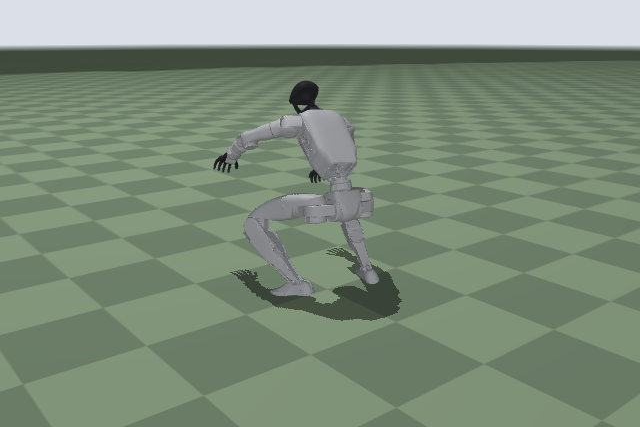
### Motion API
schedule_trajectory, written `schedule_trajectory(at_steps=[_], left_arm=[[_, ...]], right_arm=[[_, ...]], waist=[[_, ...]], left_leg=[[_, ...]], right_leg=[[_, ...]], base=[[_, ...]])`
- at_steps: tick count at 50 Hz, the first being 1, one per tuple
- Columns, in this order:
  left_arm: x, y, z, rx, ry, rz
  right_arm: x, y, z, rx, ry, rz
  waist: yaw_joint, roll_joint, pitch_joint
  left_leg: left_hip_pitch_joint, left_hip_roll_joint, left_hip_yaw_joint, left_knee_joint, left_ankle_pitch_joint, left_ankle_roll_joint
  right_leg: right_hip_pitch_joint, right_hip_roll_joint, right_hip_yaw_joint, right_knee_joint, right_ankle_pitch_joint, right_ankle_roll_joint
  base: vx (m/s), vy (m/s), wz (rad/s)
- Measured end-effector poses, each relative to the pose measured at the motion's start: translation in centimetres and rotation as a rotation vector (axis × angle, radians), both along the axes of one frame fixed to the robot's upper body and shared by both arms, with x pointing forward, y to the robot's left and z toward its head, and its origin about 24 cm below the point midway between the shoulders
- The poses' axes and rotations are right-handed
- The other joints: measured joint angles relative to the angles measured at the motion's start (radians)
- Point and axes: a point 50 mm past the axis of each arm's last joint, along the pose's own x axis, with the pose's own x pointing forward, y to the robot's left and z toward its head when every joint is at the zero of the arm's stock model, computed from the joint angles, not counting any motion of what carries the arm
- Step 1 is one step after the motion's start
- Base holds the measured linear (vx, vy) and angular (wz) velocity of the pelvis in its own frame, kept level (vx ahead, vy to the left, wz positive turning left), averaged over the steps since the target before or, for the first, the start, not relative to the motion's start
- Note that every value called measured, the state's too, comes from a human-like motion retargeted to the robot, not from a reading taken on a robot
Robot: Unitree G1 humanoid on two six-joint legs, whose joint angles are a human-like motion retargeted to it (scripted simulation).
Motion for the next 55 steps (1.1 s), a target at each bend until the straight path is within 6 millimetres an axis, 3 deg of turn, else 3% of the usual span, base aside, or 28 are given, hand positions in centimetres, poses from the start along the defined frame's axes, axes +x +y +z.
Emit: schedule_trajectory(at_steps=[2, 8, 14, 18, 23, 28, 33, 41, 55], left_arm=[[-0.9, 1.1, 0.2, 0.045, -0.009, 0.016], [-1.7, 4.1, -2.9, 0.087, 0.138, 0.113], [-2.2, 4.8, -6.1, -0.158, 0.179, 0.033], [-3.0, 4.4, -8.6, -0.299, 0.180, -0.063], [-4.2, 4.2, -11.1, -0.331, 0.264, -0.125], [-5.4, 4.1, -12.0, -0.290, 0.389, -0.140], [-5.9, 3.1, -11.3, -0.298, 0.438, -0.191], [-5.9, 1.1, -10.2, -0.341, 0.424, -0.283], [-6.4, -0.8, -12.0, -0.351, 0.507, -0.354]], right_arm=[[-0.1, 0.0, 0.3, 0.020, -0.039, 0.016], [-0.1, -0.9, -1.4, 0.172, 0.035, 0.013], [-1.1, -1.2, -2.3, 0.258, -0.013, 0.103], [-2.1, -0.7, -3.9, 0.278, -0.004, 0.195], [-3.3, 0.1, -6.8, 0.213, 0.088, 0.270], [-4.6, 0.4, -8.5, 0.144, 0.232, 0.315], [-5.9, 0.1, -8.4, 0.136, 0.288, 0.338], [-6.9, -1.3, -8.9, 0.220, 0.287, 0.317], [-7.3, -1.0, -10.7, 0.259, 0.349, 0.335]], waist=[[0.002, -0.001, 0.000], [-0.009, 0.024, -0.002], [0.002, 0.043, -0.030], [0.017, 0.030, -0.123], [0.028, -0.005, -0.299], [0.016, -0.021, -0.451], [0.003, -0.029, -0.524], [0.044, -0.054, -0.568], [0.092, -0.073, -0.584]], left_leg=[[0.108, -0.007, 0.043, -0.131, 0.028, -0.025], [0.492, -0.060, 0.137, -0.563, 0.114, -0.093], [0.941, -0.135, 0.244, -1.074, 0.205, -0.106], [1.186, -0.216, 0.311, -1.436, 0.287, -0.101], [1.371, -0.298, 0.340, -1.780, 0.375, -0.115], [1.471, -0.327, 0.325, -1.925, 0.396, -0.141], [1.519, -0.333, 0.292, -1.934, 0.378, -0.152], [1.551, -0.320, 0.278, -1.888, 0.350, -0.122], [1.610, -0.300, 0.297, -1.884, 0.342, -0.115]], right_leg=[[0.107, -0.004, -0.046, -0.142, 0.035, 0.006], [0.535, -0.013, -0.207, -0.616, 0.132, 0.046], [1.012, 0.020, -0.345, -1.177, 0.281, 0.112], [1.253, 0.043, -0.404, -1.538, 0.406, 0.173], [1.425, 0.066, -0.459, -1.830, 0.507, 0.238], [1.548, 0.084, -0.519, -1.968, 0.524, 0.266], [1.646, 0.089, -0.578, -2.017, 0.505, 0.266], [1.709, 0.096, -0.593, -2.017, 0.484, 0.250], [1.749, 0.109, -0.570, -2.001, 0.463, 0.241]], base=[[0.09, 0.06, -0.21], [0.13, 0.06, -0.02], [0.22, 0.04, 0.00], [0.25, 0.02, 0.01], [0.23, 0.00, 0.11], [0.19, -0.01, 0.31], [0.12, -0.02, 0.41], [0.02, -0.01, 0.07], [-0.01, 0.00, 0.00]])
